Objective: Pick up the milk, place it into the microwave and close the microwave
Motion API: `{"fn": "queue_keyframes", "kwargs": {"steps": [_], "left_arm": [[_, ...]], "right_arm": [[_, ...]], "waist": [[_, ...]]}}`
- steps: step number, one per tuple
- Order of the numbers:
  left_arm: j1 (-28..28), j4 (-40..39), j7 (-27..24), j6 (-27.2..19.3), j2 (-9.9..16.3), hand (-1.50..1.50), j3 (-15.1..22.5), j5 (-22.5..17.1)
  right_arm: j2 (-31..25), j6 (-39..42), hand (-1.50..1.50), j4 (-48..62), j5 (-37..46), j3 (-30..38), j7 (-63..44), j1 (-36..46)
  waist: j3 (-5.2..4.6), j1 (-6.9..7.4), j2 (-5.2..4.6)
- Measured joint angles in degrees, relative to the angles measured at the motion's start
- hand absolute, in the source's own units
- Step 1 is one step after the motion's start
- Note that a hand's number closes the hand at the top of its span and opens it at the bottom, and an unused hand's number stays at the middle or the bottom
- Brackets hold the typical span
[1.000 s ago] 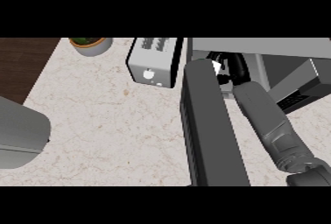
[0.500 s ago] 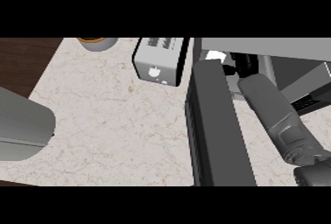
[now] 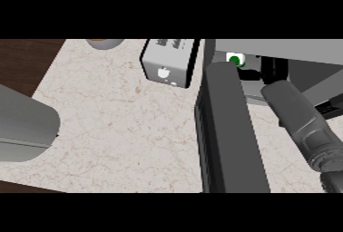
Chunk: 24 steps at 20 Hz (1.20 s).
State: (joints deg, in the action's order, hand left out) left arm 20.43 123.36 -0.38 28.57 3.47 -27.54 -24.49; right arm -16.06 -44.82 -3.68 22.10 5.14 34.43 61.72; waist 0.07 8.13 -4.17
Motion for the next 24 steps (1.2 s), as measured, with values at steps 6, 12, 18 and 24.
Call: {"fn": "queue_keyframes", "kwargs": {"steps": [6, 12, 18, 24], "left_arm": [[-1.57, -0.70, -0.09, -0.43, 0.58, -1.50, 0.25, 2.12], [-2.08, -2.01, -0.22, 1.07, 0.80, -1.50, 2.21, 3.90], [-3.05, -3.03, -0.41, 2.96, 1.20, -1.50, 4.46, 4.81], [-3.70, -4.31, -0.91, 5.53, 1.21, -1.50, 7.36, 5.39]], "right_arm": [[-0.24, -0.66, -1.50, 0.05, 1.42, -1.20, 0.24, 0.52], [0.91, 3.03, -1.50, -0.91, 1.23, -1.03, 3.38, 0.96], [2.16, 9.25, -1.50, -1.30, -0.41, 0.49, 6.09, 1.27], [2.76, 17.46, -1.50, -2.07, -4.03, 3.90, 9.33, 1.06]], "waist": [[0.25, 0.43, -0.17], [0.30, 0.36, -0.03], [0.31, 0.01, 0.15], [0.27, -1.07, 0.68]]}}
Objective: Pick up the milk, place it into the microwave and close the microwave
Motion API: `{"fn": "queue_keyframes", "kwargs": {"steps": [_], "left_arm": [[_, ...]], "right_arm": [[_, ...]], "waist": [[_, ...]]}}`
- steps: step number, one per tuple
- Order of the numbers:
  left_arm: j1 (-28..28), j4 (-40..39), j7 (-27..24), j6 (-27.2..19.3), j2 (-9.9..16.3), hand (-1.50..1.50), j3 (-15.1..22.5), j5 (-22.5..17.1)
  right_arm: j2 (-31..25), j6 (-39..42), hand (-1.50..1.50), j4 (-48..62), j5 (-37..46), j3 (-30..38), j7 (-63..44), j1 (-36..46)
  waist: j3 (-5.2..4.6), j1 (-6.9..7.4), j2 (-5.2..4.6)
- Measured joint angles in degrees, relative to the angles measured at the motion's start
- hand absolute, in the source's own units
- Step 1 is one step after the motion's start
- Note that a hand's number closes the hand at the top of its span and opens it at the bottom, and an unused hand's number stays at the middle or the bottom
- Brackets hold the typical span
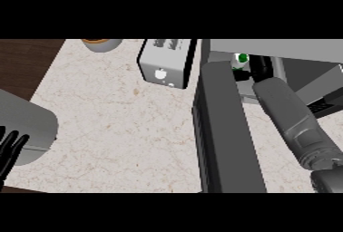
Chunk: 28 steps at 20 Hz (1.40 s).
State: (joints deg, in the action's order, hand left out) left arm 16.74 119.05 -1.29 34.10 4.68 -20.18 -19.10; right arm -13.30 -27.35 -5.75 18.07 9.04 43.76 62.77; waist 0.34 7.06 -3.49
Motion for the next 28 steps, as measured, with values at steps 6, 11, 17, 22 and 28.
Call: {"fn": "queue_keyframes", "kwargs": {"steps": [6, 11, 17, 22, 28], "left_arm": [[-1.04, 0.65, 0.42, 0.34, -1.14, -1.50, 3.01, 1.02], [-2.25, 0.58, 1.22, 0.25, -2.49, 1.50, 6.39, 2.76], [-2.50, 0.57, 2.46, -0.41, -4.05, 1.50, 11.37, 4.71], [-3.82, 0.21, 5.10, -3.27, -4.48, 1.50, 16.21, 6.28], [-4.39, -1.20, 6.00, -6.05, -4.62, 1.50, 21.50, 8.85]], "right_arm": [[0.18, 9.26, -1.50, -0.17, -4.03, 3.76, 4.37, -2.72], [0.39, 16.24, -1.50, 0.36, -6.47, 6.00, 5.87, -4.79], [1.81, 25.97, -1.50, 0.50, -8.85, 7.85, 8.95, -9.23], [2.09, 32.01, -1.50, -0.52, -9.69, 8.03, 11.12, -14.21], [1.93, 35.56, -1.50, -4.51, -9.84, 6.71, 12.42, -20.73]], "waist": [[-0.01, -1.48, 0.72], [-0.08, -2.75, 1.35], [-0.15, -4.11, 2.09], [-0.21, -5.40, 2.70], [-0.29, -6.59, 3.31]]}}
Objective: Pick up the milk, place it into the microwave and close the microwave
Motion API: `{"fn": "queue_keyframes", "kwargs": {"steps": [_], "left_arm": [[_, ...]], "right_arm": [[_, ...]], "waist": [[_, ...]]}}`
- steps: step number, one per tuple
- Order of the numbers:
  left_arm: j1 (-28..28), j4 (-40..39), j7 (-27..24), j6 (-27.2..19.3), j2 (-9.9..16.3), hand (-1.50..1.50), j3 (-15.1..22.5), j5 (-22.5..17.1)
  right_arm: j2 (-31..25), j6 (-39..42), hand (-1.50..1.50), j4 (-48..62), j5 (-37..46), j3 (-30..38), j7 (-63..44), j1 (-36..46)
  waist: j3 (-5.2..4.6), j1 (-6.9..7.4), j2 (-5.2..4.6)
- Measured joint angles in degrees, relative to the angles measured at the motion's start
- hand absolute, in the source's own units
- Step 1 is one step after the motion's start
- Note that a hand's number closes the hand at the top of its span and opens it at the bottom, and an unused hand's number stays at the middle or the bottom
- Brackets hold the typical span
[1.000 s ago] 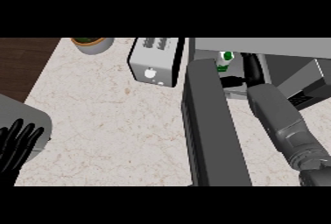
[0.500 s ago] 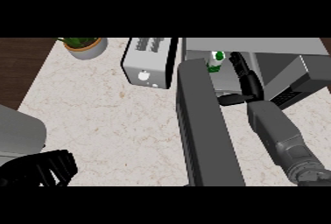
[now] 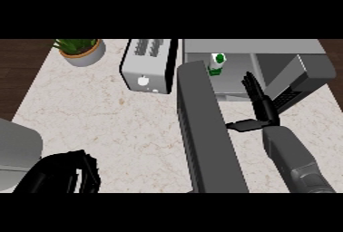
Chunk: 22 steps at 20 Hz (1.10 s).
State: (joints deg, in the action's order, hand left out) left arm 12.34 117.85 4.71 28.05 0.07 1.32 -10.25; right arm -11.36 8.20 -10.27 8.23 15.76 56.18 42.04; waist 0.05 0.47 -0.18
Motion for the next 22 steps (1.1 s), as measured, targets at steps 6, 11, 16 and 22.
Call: {"fn": "queue_keyframes", "kwargs": {"steps": [6, 11, 16, 22], "left_arm": [[-3.65, -1.78, 0.77, -2.38, 0.01, 1.50, 5.79, 4.45], [-9.81, -7.11, 0.06, -6.89, -0.04, 1.50, 10.65, 8.52], [-15.34, -16.57, -4.61, -10.79, -0.05, 1.50, 17.15, 13.82], [-22.81, -31.02, -8.97, -17.39, -0.01, 1.50, 24.75, 17.47]], "right_arm": [[-0.54, 1.31, -1.50, -5.48, -0.40, -1.55, 0.54, -8.88], [-1.57, 3.19, -1.50, -12.81, -1.67, -2.83, -0.41, -15.91], [-3.24, 4.61, -1.50, -19.65, -3.22, -3.71, -1.16, -22.67], [-5.82, 6.18, -1.50, -28.59, -4.94, -5.11, -1.87, -29.64]], "waist": [[-0.07, -1.00, 0.36], [-0.09, -1.66, 0.51], [-0.11, -1.97, 0.43], [-0.14, -2.61, 0.33]]}}
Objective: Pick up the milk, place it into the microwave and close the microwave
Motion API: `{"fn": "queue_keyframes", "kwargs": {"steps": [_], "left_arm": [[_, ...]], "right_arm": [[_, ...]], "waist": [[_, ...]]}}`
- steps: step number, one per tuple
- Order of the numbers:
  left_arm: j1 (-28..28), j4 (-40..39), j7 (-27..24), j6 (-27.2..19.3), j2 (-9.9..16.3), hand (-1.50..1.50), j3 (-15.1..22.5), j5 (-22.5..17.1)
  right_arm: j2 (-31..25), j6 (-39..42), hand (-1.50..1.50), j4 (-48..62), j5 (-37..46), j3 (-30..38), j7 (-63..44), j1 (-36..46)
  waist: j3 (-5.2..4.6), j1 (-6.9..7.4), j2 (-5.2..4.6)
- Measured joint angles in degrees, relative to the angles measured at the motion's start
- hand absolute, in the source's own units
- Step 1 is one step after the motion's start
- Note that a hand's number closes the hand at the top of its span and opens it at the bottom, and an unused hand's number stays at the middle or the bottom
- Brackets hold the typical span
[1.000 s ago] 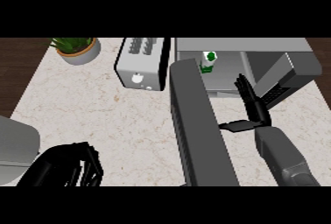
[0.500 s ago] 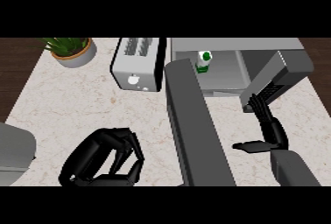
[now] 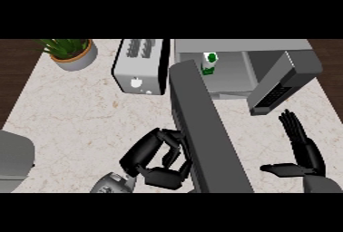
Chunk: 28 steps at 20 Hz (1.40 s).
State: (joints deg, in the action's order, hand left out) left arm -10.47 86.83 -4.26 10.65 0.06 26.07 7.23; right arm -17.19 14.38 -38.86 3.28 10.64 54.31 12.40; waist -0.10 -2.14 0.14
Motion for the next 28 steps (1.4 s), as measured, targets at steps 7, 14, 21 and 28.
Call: {"fn": "queue_keyframes", "kwargs": {"steps": [7, 14, 21, 28], "left_arm": [[-5.37, -17.81, -10.67, -11.39, 0.16, 1.50, 7.75, 0.30], [-11.71, -26.64, -17.69, -23.27, 0.15, 1.50, 14.17, -8.24], [-17.73, -33.56, -19.19, -29.09, 0.22, 1.50, 20.13, -18.08], [-21.72, -33.89, -21.25, -34.00, 0.37, 1.50, 23.88, -27.39]], "right_arm": [[-3.11, 2.97, -1.50, -10.73, -2.72, -2.29, -2.04, -5.08], [-4.59, 7.71, -1.50, -22.14, -9.19, -4.18, -6.87, -7.82], [-6.75, 10.84, -1.50, -32.59, -14.60, -5.86, -12.49, -9.44], [-9.15, 14.13, -1.50, -39.36, -19.77, -7.29, -18.34, -9.24]], "waist": [[-0.05, -0.85, -0.19], [-0.16, -2.78, -0.39], [-0.22, -5.30, -0.84], [-0.33, -7.79, -1.46]]}}
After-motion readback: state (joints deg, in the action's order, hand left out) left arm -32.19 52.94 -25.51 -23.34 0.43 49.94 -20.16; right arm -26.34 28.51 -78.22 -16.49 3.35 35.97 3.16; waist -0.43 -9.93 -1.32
